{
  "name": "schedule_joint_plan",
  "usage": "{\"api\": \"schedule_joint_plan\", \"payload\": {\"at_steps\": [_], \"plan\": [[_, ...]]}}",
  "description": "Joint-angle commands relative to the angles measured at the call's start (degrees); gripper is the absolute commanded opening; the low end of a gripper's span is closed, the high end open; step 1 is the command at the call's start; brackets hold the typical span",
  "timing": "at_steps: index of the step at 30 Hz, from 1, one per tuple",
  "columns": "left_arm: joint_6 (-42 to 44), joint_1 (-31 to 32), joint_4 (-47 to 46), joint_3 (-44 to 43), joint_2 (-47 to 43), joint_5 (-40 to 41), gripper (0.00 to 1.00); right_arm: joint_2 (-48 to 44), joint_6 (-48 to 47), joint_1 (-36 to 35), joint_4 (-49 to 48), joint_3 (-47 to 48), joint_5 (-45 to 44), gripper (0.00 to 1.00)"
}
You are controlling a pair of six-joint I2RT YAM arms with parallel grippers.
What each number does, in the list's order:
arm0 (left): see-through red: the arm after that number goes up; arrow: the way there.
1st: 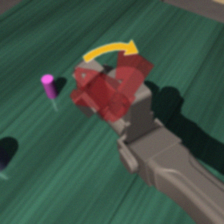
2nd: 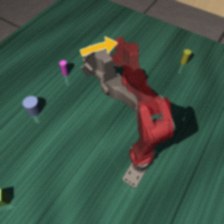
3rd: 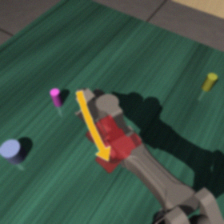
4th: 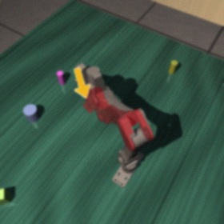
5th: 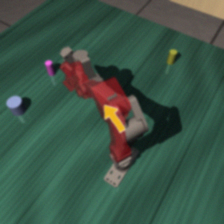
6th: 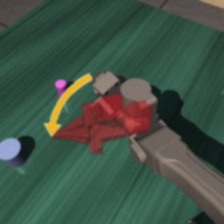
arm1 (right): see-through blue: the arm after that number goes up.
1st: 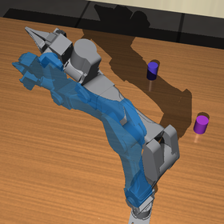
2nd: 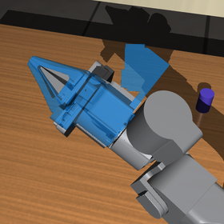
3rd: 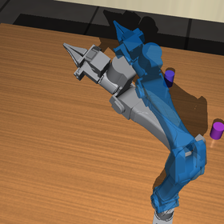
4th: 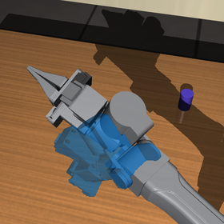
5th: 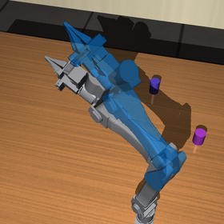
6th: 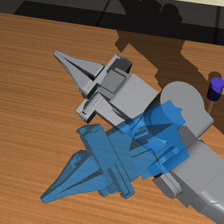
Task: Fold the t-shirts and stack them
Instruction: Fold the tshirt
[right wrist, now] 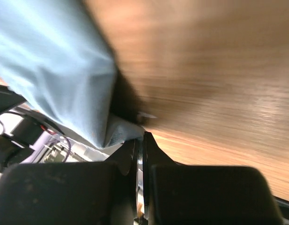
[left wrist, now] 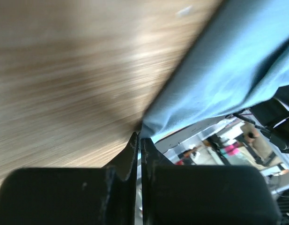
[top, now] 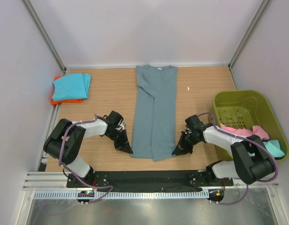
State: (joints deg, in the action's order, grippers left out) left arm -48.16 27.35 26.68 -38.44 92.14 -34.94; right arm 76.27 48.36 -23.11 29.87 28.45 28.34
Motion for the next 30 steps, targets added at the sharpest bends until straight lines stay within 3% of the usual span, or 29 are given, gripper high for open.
{"api": "schedule_joint_plan", "payload": {"at_steps": [1, 5, 12, 30], "plan": [[6.5, -1.4, 0.8, -5.2, -3.1, 4.4, 0.0, -3.0, -5.6, 3.6, 2.5, 5.0, -2.9, 0.02], [12.3, -4.3, 4.5, -13.2, -2.6, 5.3, 0.0, -3.3, -9.9, 8.0, 4.8, 10.0, -1.8, 0.02], [16.3, -7.3, 5.5, -25.8, 4.4, 5.1, 0.0, -0.7, -10.6, 8.7, 0.5, 18.6, 0.4, 0.02], [18.9, -11.2, 4.1, -60.4, 30.0, 4.2, 0.0, 22.8, -12.6, 16.9, -12.6, 40.6, 0.6, 0.02]]}}
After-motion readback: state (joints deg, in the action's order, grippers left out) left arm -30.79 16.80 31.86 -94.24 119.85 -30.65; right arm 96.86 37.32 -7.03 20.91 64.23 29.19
